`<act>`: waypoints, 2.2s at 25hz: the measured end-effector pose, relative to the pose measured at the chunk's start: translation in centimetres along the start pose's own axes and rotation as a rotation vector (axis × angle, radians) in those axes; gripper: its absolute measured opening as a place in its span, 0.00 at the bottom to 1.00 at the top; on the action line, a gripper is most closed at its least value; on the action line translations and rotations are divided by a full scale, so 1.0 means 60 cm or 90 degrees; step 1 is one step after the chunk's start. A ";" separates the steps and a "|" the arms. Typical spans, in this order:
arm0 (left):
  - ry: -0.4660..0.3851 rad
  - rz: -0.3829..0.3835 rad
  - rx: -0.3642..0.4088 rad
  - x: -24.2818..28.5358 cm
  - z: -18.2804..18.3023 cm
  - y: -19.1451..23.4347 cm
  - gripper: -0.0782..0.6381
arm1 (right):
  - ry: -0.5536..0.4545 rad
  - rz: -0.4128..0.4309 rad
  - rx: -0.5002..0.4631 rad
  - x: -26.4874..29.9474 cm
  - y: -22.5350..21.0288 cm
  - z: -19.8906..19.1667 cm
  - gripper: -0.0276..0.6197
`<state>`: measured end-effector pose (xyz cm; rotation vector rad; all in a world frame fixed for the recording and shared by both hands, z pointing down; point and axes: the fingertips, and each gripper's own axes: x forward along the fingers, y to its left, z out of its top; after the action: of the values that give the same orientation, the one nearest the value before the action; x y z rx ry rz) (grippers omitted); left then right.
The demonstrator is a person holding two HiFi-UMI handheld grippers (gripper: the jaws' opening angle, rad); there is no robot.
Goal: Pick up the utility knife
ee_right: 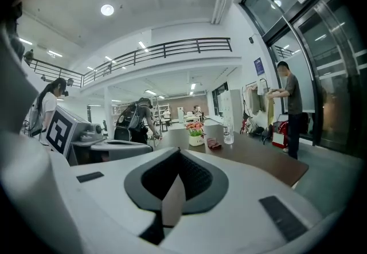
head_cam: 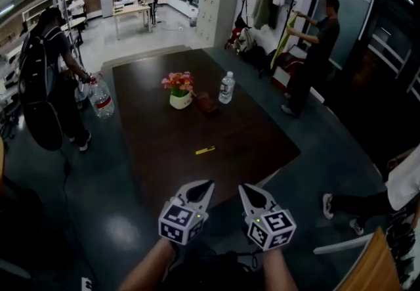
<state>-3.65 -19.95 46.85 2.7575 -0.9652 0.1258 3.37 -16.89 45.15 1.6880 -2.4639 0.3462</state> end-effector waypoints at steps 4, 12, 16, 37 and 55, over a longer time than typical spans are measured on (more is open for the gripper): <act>0.012 0.025 0.002 0.030 -0.002 0.029 0.12 | 0.005 0.026 0.002 0.045 -0.023 0.006 0.06; 0.023 0.109 0.027 0.115 0.015 0.067 0.12 | -0.003 0.112 -0.015 0.115 -0.113 0.030 0.06; 0.019 0.163 0.023 0.151 0.026 0.088 0.12 | -0.003 0.160 -0.029 0.153 -0.149 0.047 0.06; 0.041 0.217 0.038 0.196 0.038 0.145 0.12 | -0.004 0.198 -0.044 0.216 -0.167 0.086 0.06; 0.198 0.117 0.075 0.287 -0.104 0.245 0.20 | 0.048 0.132 -0.054 0.261 -0.176 0.034 0.06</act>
<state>0.56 -40.14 58.09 2.6351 -1.1496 0.6391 7.55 -35.20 48.14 1.3654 -2.5649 0.3163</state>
